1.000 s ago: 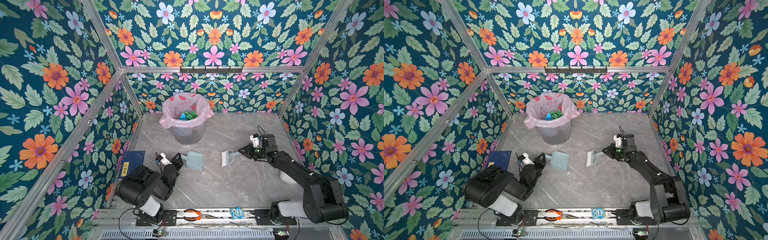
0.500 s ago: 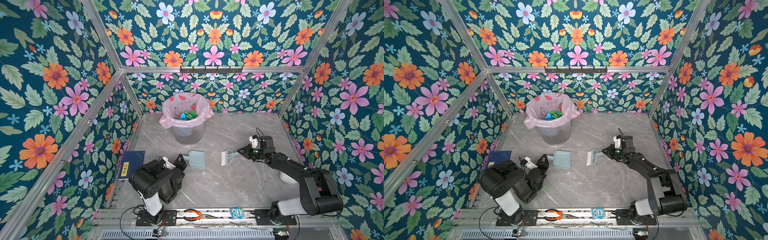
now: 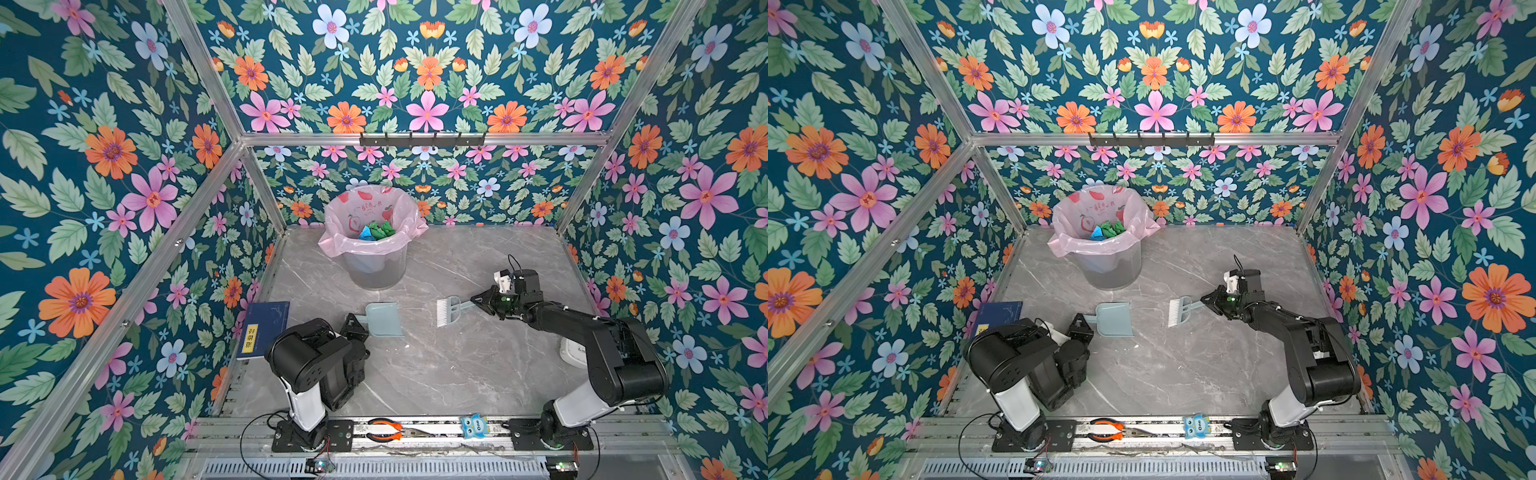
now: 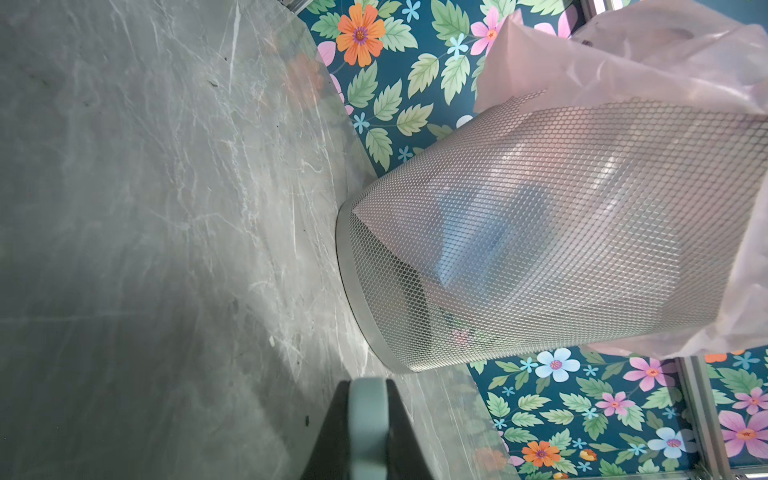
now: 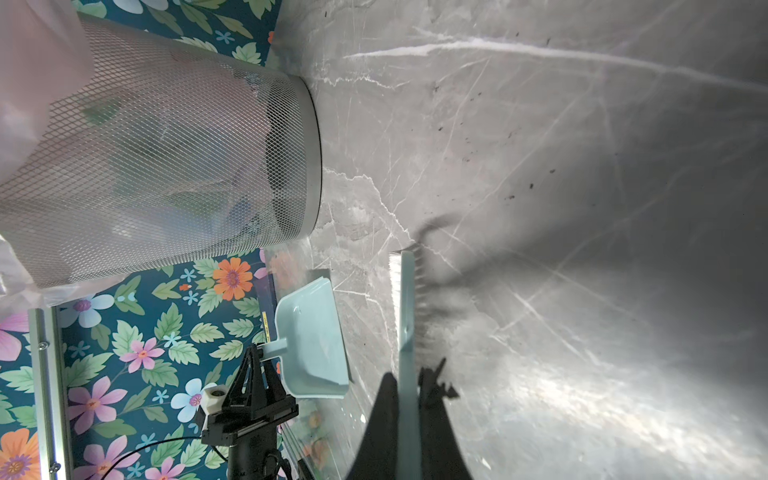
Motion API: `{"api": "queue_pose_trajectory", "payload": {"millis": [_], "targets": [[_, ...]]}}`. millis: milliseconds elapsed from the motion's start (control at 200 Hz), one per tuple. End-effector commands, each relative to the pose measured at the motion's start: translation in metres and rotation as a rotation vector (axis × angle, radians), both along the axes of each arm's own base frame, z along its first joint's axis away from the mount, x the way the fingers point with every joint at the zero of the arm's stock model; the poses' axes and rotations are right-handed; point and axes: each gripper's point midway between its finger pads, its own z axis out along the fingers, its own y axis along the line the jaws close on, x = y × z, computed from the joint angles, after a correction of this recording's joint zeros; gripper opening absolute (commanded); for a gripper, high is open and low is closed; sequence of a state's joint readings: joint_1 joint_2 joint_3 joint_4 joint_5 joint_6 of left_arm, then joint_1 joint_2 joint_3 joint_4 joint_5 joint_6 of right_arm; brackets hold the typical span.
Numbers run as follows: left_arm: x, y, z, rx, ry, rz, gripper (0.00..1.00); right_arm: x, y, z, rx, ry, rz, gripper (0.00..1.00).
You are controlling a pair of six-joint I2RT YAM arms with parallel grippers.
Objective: Sweep away the paper scraps from the table
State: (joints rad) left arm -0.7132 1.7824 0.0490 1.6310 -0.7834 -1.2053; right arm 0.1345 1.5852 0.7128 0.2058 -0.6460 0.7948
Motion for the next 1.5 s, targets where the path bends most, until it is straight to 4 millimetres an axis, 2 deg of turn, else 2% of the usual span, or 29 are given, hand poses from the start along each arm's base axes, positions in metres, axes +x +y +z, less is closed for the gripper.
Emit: {"api": "queue_pose_trajectory", "payload": {"millis": [0, 105, 170, 385, 505, 700, 835, 910, 1030, 1140, 1255, 1375, 1495], "targets": [[0.0, 0.002, -0.003, 0.01, 0.013, 0.015, 0.15, -0.003, -0.005, -0.015, -0.023, 0.055, -0.031, 0.02], [-0.001, 0.002, -0.006, 0.016, 0.029, 0.015, 0.29, -0.008, -0.009, -0.024, -0.039, 0.078, -0.049, 0.06], [-0.002, 0.004, -0.008, 0.024, 0.042, 0.022, 0.33, -0.01, -0.012, -0.027, -0.055, 0.087, -0.061, 0.11], [-0.002, 0.003, -0.009, 0.051, 0.071, 0.014, 0.39, -0.016, -0.02, -0.034, -0.111, 0.127, -0.085, 0.4], [-0.003, 0.001, -0.007, 0.062, 0.078, -0.01, 0.42, -0.018, -0.025, -0.038, -0.137, 0.144, -0.101, 0.5], [-0.005, -0.005, -0.008, 0.096, 0.133, -0.057, 0.45, -0.023, -0.034, -0.034, -0.197, 0.163, -0.119, 0.58], [-0.011, -0.002, -0.01, 0.121, 0.188, -0.064, 0.5, -0.028, -0.043, -0.027, -0.259, 0.172, -0.13, 0.61], [-0.018, 0.004, -0.017, 0.137, 0.249, -0.054, 0.54, -0.03, -0.05, -0.019, -0.299, 0.163, -0.139, 0.63], [-0.028, 0.014, -0.016, 0.159, 0.299, -0.041, 0.57, -0.033, -0.058, -0.005, -0.35, 0.154, -0.147, 0.65], [-0.038, 0.022, -0.011, 0.195, 0.343, -0.042, 0.59, -0.035, -0.062, 0.021, -0.372, 0.095, -0.159, 0.65], [-0.049, 0.032, 0.004, 0.227, 0.357, -0.04, 0.6, -0.036, -0.071, 0.052, -0.415, 0.019, -0.181, 0.66], [-0.055, 0.041, 0.033, 0.264, 0.325, -0.042, 0.63, -0.038, -0.075, 0.081, -0.442, -0.046, -0.175, 0.68], [-0.052, 0.045, 0.088, 0.37, 0.25, -0.042, 0.69, -0.037, -0.076, 0.115, -0.456, -0.169, -0.168, 0.72]]}}
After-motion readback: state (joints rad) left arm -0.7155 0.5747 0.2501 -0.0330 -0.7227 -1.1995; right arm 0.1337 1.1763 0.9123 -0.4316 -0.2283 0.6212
